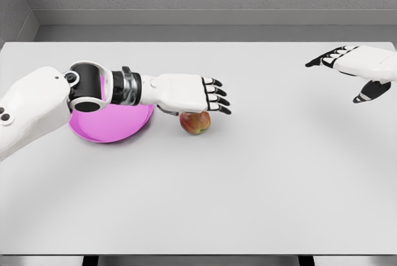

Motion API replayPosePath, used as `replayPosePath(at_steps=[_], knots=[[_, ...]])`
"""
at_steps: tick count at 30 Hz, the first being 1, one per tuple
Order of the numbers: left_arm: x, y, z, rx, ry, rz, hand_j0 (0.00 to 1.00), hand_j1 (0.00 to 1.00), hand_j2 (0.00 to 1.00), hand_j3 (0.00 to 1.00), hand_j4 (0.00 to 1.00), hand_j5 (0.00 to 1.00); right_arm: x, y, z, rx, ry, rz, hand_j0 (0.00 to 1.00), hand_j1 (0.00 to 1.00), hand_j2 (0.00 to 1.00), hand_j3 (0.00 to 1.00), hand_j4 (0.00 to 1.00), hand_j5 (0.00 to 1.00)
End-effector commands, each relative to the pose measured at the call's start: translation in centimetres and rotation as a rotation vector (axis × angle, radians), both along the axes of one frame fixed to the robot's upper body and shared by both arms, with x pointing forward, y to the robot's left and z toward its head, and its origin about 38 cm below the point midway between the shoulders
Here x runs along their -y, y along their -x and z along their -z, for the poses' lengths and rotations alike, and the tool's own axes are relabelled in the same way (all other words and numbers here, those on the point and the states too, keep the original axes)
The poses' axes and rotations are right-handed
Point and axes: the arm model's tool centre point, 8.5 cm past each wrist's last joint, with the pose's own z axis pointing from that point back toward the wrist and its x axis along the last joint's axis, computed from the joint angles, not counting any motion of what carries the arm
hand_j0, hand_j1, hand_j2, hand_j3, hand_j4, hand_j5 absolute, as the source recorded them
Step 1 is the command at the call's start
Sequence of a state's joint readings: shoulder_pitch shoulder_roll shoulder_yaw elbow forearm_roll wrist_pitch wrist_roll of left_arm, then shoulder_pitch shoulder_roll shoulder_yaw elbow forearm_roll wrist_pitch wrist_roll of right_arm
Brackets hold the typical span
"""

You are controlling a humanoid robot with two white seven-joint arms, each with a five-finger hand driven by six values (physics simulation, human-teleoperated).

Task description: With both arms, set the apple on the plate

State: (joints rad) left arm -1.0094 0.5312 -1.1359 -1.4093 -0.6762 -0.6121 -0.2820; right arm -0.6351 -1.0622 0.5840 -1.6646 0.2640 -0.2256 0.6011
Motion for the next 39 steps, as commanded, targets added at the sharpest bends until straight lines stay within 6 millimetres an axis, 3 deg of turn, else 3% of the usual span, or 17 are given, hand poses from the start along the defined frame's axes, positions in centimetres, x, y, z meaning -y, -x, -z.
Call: replayPosePath(at_steps=[1, 8, 12, 24, 36, 37, 39], knots=[[-0.2, -0.1, 0.2, -0.006, -0.007, -0.008, 1.0, 1.0, 1.0, 1.0, 1.0, 1.0, -0.2, 0.1, 0.0, 0.0, -0.002, -0.005, 1.0, 1.0, 1.0, 1.0, 1.0, 1.0], [-0.4, 0.0, 0.9, -0.02, -0.084, -0.015, 1.0, 1.0, 1.0, 1.0, 1.0, 1.0, -0.1, 0.2, -0.1, 0.01, -0.025, 0.002, 1.0, 1.0, 1.0, 1.0, 1.0, 1.0], [-0.3, 0.1, 1.7, -0.005, -0.14, -0.008, 1.0, 1.0, 1.0, 1.0, 1.0, 1.0, 1.2, 0.6, -0.3, 0.035, -0.074, 0.045, 1.0, 1.0, 1.0, 1.0, 1.0, 1.0], [1.0, 0.3, 2.5, 0.026, -0.177, 0.017, 1.0, 1.0, 1.0, 1.0, 1.0, 1.0, 0.8, 0.8, 0.0, 0.027, -0.073, 0.033, 1.0, 1.0, 1.0, 1.0, 1.0, 1.0], [0.4, -0.4, 3.4, 0.019, -0.218, -0.014, 1.0, 1.0, 1.0, 1.0, 1.0, 1.0, 0.0, 1.3, 0.4, 0.018, -0.071, 0.006, 1.0, 1.0, 1.0, 1.0, 1.0, 1.0], [0.4, -0.4, 3.4, 0.018, -0.218, -0.014, 0.99, 0.99, 0.99, 0.99, 0.99, 0.99, 0.0, 1.3, 0.5, 0.017, -0.071, 0.007, 1.0, 1.0, 1.0, 1.0, 1.0, 1.0], [0.4, -0.3, 3.6, 0.015, -0.222, -0.011, 0.77, 0.77, 0.77, 0.77, 0.77, 0.77, 0.0, 1.3, 0.4, 0.02, -0.071, 0.008, 1.0, 1.0, 1.0, 1.0, 1.0, 1.0]])
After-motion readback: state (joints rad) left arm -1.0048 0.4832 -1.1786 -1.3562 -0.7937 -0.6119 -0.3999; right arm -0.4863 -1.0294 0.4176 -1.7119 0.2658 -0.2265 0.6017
